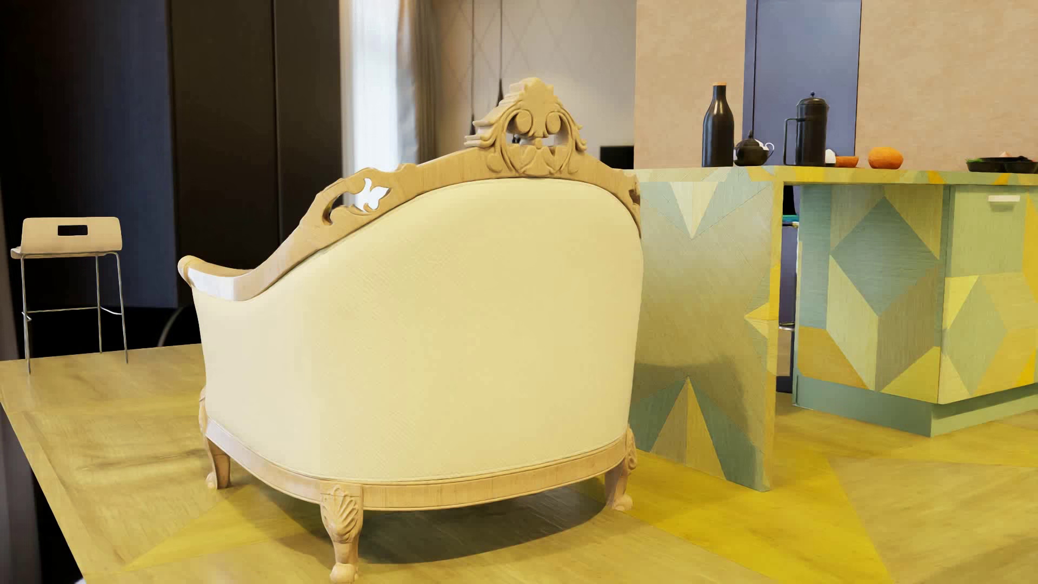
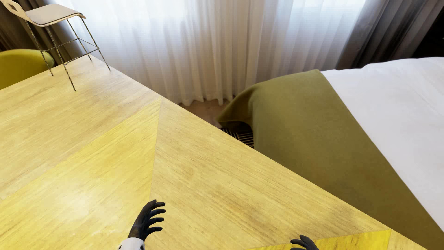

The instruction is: Go to the light yellow armchair

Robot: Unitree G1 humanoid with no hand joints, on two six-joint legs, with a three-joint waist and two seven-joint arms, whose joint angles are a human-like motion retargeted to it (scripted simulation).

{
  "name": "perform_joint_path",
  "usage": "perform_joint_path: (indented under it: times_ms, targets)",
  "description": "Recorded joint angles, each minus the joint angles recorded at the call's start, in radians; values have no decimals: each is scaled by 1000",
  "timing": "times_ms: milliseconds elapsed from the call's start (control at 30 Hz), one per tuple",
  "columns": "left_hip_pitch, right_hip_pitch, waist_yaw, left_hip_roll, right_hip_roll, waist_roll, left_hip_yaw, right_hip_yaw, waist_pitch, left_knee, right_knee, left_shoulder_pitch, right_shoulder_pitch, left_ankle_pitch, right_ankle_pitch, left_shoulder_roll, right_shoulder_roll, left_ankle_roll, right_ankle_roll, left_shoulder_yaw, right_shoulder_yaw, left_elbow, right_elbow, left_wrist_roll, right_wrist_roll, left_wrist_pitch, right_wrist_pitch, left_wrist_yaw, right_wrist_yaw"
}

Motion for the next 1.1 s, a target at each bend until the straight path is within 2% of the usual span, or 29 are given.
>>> perform_joint_path:
  times_ms: [33,67,133,167,233,267,300,333,367,433,467,500,533,567,600,633,667,700,767,800,833,867,900,933,967,1000,1033,1067,1100]
  targets:
    - [-71,-61,41,-5,-37,-14,4,-8,-13,108,137,-4,9,-62,-133,8,-17,-3,22,17,8,57,8,12,4,-4,-4,0,6]
    - [-137,-115,85,11,-57,-18,15,-25,-25,214,234,48,-14,-139,-221,15,-44,-4,69,16,44,90,-22,22,11,-3,29,1,14]
    - [-196,-149,166,11,-83,-54,10,-32,-36,292,286,160,-80,-242,-225,10,-44,-31,165,21,67,85,-43,-2,10,73,71,-1,7]
    - [-204,-131,201,29,-77,-48,11,-42,-24,314,278,213,-117,-307,-238,-4,-59,-3,171,33,64,50,-53,-35,9,124,71,-8,-5]
    - [-212,-133,173,66,-44,-29,15,-38,-13,355,247,280,-204,-353,-143,5,-11,33,79,16,31,25,-79,-111,-6,218,9,10,-47]
    - [-216,-136,134,66,-43,-24,15,-36,-2,360,229,264,-221,-338,-72,20,-22,-27,-5,16,81,28,-87,-144,-16,256,-38,27,-72]
    - [-220,-138,108,73,-50,-24,24,-38,9,359,247,210,-183,-318,-108,33,-24,-42,-43,11,80,42,-78,-165,-36,265,-88,47,-96]
    - [-232,-159,74,62,-60,-44,32,-10,4,345,322,154,-119,-269,-198,43,-17,-63,-59,7,57,77,-71,-167,-58,244,-115,64,-116]
    - [-233,-171,34,41,-50,-71,32,45,-8,319,432,137,-61,-212,-243,35,0,-41,-61,-7,20,116,-49,-144,-78,190,-101,74,-128]
    - [-237,-62,47,12,-73,-102,0,80,-24,306,314,133,40,-196,-311,10,-27,-9,-31,-15,27,81,-66,-100,-75,88,3,55,-129]
    - [-227,-20,120,12,-96,-96,-20,39,-19,291,252,114,61,-167,-276,-37,-25,5,62,-28,36,89,-71,-81,-60,46,54,46,-130]
    - [-229,14,184,20,-116,-81,-38,-9,-13,284,207,131,40,-139,-209,-53,-29,30,199,-37,61,57,-102,-71,-32,33,99,30,-131]
    - [-214,60,232,54,-123,-56,-27,-47,5,288,184,167,-48,-144,-194,-47,-33,43,270,-24,75,45,-106,-62,2,32,130,16,-131]
    - [-200,81,248,66,-140,-55,-11,-59,5,284,177,206,-155,-188,-212,25,-16,-90,245,-47,65,93,-121,-63,38,40,129,15,-127]
    - [-173,119,252,74,-132,-37,3,-59,-4,270,144,238,-182,-178,-221,43,-17,-33,155,-22,72,108,-145,-74,60,67,67,29,-118]
    - [-135,123,243,64,-139,-28,12,-46,5,247,193,237,-192,-156,-217,55,0,-28,80,-38,67,125,-153,-86,67,91,-2,56,-112]
    - [-115,49,192,46,-133,-27,-13,-4,11,230,377,230,-175,-166,-97,63,37,-26,55,-62,52,99,-116,-93,55,109,-76,88,-105]
    - [-67,-28,145,38,-120,-37,-13,46,16,193,490,219,-133,-176,8,53,21,-26,45,-72,53,115,-69,-98,28,100,-103,113,-87]
    - [36,-138,48,20,-92,-82,-24,97,8,79,401,131,18,-180,-91,32,-23,-34,52,-48,-32,59,-44,-107,-42,106,-78,137,-49]
    - [77,-150,18,7,-100,-101,-42,100,9,53,284,66,68,-198,-129,-10,-45,-38,74,-26,-55,29,-43,-88,-67,106,-37,130,-38]
    - [72,-132,23,5,-106,-100,-58,89,13,117,229,8,92,-206,-105,-29,-77,-21,130,-48,-46,23,-25,-64,-77,104,-7,104,-36]
    - [5,-77,59,21,-108,-58,-54,50,40,322,227,-30,69,-121,-146,-45,-115,76,149,-84,-35,66,8,-49,-68,103,11,62,-46]
    - [-99,-22,102,41,-108,-12,-7,10,42,474,188,19,20,7,-167,-27,-117,137,113,-73,-36,91,-5,-54,-39,103,28,-1,-74]
    - [-177,55,155,48,-115,28,53,-20,55,532,135,97,-62,39,-183,-7,-102,124,123,-22,-24,86,-53,-60,-6,111,57,-57,-107]
    - [-242,130,237,45,-124,61,105,-42,69,501,88,172,-175,-38,-207,35,-98,78,133,3,13,57,-120,-55,24,130,80,-84,-135]
    - [-281,117,290,38,-123,99,101,-46,64,359,206,222,-258,-73,-172,50,-58,59,153,-8,18,52,-109,-24,42,150,16,-60,-152]
    - [-258,34,306,20,-131,99,97,-11,58,262,430,242,-294,-72,-50,74,25,66,176,-73,29,152,-64,12,44,151,-73,-15,-160]
    - [-218,-63,279,-5,-114,74,83,39,60,258,553,239,-250,-112,37,68,41,65,194,-110,131,231,-60,31,30,159,-149,35,-153]
    - [-153,-143,215,-26,-94,36,67,62,81,233,524,229,-194,-142,5,40,55,60,202,-108,123,196,-42,17,-2,175,-183,77,-122]
